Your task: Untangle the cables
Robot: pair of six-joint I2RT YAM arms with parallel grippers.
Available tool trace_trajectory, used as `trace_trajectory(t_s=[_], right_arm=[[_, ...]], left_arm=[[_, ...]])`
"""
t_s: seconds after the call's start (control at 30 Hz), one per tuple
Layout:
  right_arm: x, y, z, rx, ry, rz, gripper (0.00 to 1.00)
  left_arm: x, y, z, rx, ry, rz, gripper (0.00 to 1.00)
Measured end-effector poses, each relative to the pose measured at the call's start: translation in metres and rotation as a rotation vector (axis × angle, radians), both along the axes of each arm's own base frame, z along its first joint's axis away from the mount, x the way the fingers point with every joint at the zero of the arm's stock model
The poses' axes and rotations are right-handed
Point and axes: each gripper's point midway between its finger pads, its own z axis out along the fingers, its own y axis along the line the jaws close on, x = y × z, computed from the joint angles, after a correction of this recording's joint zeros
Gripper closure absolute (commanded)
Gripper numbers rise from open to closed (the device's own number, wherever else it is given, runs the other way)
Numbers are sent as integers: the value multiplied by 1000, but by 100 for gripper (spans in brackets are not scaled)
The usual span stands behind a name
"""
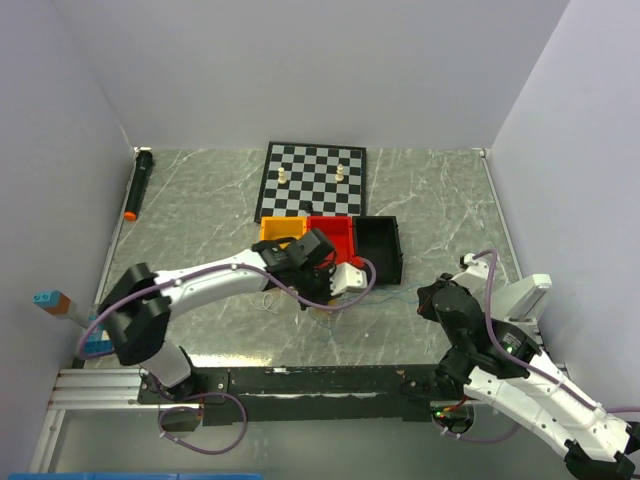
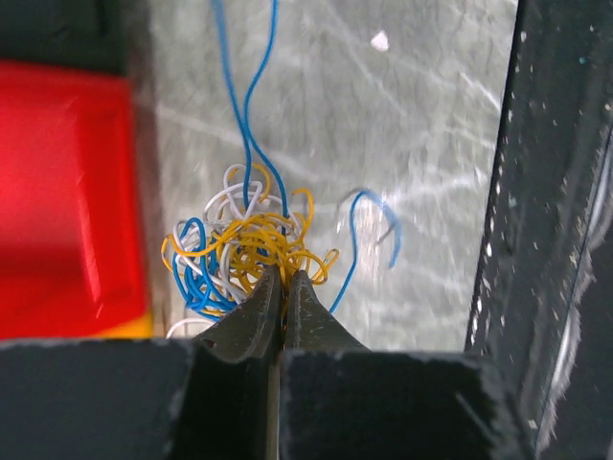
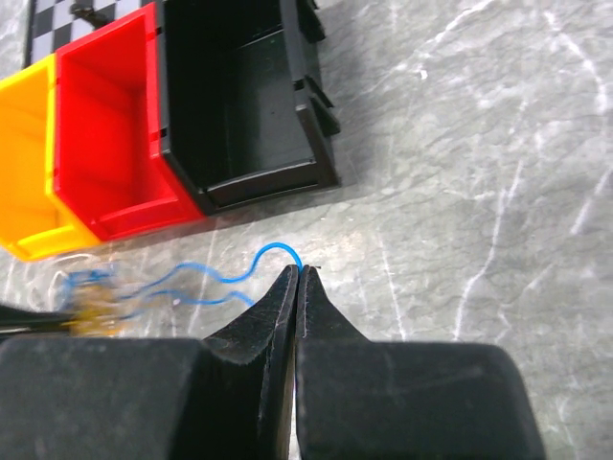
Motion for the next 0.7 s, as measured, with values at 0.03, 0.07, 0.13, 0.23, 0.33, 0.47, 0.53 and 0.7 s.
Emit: trace_trajectory(t_s=[0.03, 0.07, 0.13, 0.23, 0.33, 0.47, 0.53, 0.7], right_arm=[[0, -2, 0, -6, 2, -6, 100], [0, -3, -1, -11, 4, -11, 100], [0, -6, 1, -25, 9, -26, 100], [2, -10, 5, -42, 13, -56, 100], [4, -16, 10, -63, 21, -100, 100], [6, -24, 22, -75, 11, -155, 100], [7, -30, 33, -79, -13, -182, 100], [9, -44, 65, -69, -84, -237, 100]], left_arm=[[1, 5, 6, -4, -4, 7, 99], [1, 10, 11, -6, -6, 14, 99], [1, 22, 19, -8, -12, 27, 99], [-1, 44, 21, 4, -13, 48, 99], [-1, 67, 13, 29, -1, 81, 99], [2, 94, -1, 61, 5, 134, 99], [2, 104, -7, 78, 5, 150, 99], [0, 117, -21, 104, -24, 155, 99]])
